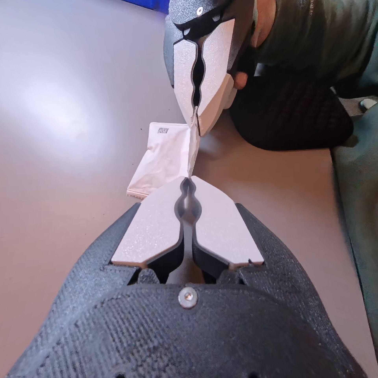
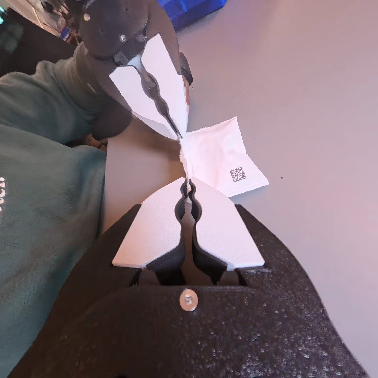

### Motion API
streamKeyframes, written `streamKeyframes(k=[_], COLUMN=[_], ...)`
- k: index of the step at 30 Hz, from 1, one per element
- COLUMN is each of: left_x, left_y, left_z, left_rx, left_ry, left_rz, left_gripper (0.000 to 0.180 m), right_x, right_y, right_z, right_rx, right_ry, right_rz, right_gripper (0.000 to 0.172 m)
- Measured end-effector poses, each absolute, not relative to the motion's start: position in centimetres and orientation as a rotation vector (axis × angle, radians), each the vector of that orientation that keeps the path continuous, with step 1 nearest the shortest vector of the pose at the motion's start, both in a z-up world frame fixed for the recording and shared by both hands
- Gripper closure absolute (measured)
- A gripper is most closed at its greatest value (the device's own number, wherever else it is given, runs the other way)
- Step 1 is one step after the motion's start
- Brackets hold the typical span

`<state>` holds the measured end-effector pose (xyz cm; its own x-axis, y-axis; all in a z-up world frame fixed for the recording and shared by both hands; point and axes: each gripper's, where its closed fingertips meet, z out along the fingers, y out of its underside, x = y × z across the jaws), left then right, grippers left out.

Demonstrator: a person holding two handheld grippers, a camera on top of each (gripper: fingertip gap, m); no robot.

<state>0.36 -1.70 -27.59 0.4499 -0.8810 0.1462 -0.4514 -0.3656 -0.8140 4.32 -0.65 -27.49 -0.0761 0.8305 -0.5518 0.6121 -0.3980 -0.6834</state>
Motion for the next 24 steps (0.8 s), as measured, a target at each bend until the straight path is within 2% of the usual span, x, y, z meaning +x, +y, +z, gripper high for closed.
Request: streamKeyframes(k=[6,12,16,21,24], left_x=[0.5,0.9,1.2,1.3,1.4], left_y=[-1.3,-1.0,-0.8,-0.7,-0.7], left_z=[-29.6,-30.5,-30.6,-30.6,-30.6], left_rx=[-2.229,-2.278,-2.269,-2.263,-2.261], left_ry=[0.992,1.203,1.270,1.297,1.291], left_rz=[-0.865,-0.653,-0.560,-0.526,-0.527], left_gripper=[0.180,0.180,0.180,0.180,0.180], right_x=[4.6,5.7,6.2,4.2,4.3], right_y=[-1.1,-1.4,-0.4,-0.5,-0.7], right_z=[-28.6,-29.4,-29.1,-26.1,-28.0], right_rx=[-2.079,-2.043,-1.894,-1.489,-1.478], right_ry=[-1.617,-1.808,-1.891,-1.865,-1.953], right_rz=[1.437,1.128,0.879,0.716,0.590], right_gripper=[0.172,0.171,0.161,0.165,0.172])
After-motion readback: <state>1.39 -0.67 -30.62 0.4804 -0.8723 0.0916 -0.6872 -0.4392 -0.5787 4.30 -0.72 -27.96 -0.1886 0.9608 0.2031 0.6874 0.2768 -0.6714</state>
